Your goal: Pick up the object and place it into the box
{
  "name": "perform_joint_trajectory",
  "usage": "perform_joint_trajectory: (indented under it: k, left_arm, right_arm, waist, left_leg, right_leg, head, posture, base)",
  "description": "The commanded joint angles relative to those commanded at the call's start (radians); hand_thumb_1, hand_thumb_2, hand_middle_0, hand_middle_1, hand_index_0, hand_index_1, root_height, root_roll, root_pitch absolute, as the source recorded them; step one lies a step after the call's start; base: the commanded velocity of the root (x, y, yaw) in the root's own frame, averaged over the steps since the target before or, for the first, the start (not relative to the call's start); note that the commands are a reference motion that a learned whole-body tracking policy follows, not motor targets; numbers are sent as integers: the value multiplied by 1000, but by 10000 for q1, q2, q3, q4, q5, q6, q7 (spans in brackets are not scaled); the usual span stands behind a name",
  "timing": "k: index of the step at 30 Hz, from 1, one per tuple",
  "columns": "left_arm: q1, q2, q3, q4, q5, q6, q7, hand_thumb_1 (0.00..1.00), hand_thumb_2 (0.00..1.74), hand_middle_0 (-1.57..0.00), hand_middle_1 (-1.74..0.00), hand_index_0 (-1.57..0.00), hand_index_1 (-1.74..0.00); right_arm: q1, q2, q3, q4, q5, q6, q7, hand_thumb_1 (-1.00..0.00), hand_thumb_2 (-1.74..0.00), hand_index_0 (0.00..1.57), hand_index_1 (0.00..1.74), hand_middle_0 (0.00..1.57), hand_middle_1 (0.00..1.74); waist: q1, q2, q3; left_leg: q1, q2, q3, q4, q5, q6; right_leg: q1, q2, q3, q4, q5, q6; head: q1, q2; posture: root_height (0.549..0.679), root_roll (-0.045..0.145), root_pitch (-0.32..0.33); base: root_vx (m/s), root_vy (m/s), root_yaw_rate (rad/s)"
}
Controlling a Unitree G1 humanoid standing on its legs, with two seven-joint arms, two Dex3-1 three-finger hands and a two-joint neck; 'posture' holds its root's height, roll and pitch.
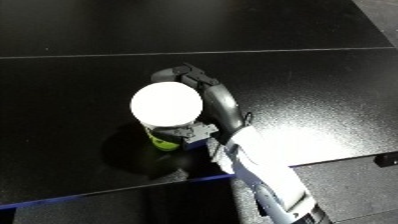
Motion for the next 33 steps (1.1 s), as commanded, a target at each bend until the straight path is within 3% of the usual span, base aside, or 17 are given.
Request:
perform_joint_trajectory:
  k: [7,11,16,23,30,33]
  left_arm:
    - [26,45,231,-174,-92,74,103,0,0,0,0,0,0]
    - [83,23,419,-191,-260,14,166,0,0,0,0,0,0]
    - [237,-72,634,-31,-533,-341,151,0,0,0,0,0,0]
    - [441,-326,969,269,-862,-820,39,0,0,0,0,0,0]
    - [670,-758,1084,537,-1365,-1278,-165,0,0,0,0,0,0]
    - [791,-917,1115,618,-1568,-1426,-269,0,0,0,0,0,0]
  right_arm:
    - [794,-411,-706,-1674,-553,-515,-427,-850,-1479,1334,1479,1334,1479]
    - [1841,-586,-1502,-3004,-813,-910,-773,-850,-1479,1334,1479,1334,1479]
    - [3262,-915,-2755,-4396,-907,-1360,-976,-850,-1479,1334,1479,1334,1479]
    - [5010,-1178,-4414,-5399,-1892,-2589,-1953,-850,-1479,1334,1479,1334,1479]
    - [6525,-1032,-5719,-5548,-2734,-4040,-3064,-850,-1479,1334,1479,1334,1479]
    - [7246,-913,-6270,-5284,-2678,-4664,-3313,-850,-1479,1334,1479,1334,1479]
  waist:
    - [-296,-105,38]
    - [-605,-206,94]
    - [-1039,-295,138]
    - [-1695,-268,214]
    - [-2358,-93,352]
    - [-2641,-22,356]
  left_leg:
    - [-91,43,47,-114,-12,-4]
    - [-84,115,117,-146,-79,49]
    - [47,226,301,-313,-110,84]
    - [392,341,685,-609,-153,65]
    - [910,320,1097,-954,-151,66]
    - [1124,283,1255,-1165,-155,82]
  right_leg:
    - [-126,124,55,-103,74,69]
    - [-162,212,114,-172,120,114]
    - [-109,364,231,-365,196,119]
    - [54,584,455,-673,251,62]
    - [249,912,737,-841,186,-45]
    - [308,1039,847,-880,136,-91]
  head:
    - [89,-264]
    - [47,-473]
    - [-60,-546]
    - [343,-765]
    - [1361,-1060]
    - [1832,-1375]
  posture:
    - [597,50,-15]
    - [598,48,-8]
    - [602,49,0]
    - [608,58,6]
    - [611,65,5]
    - [612,68,8]
  base:
    - [-56,7,-109]
    - [-50,32,-194]
    - [-29,57,-225]
    - [-18,84,-180]
    - [-1,122,-187]
    - [14,129,-179]
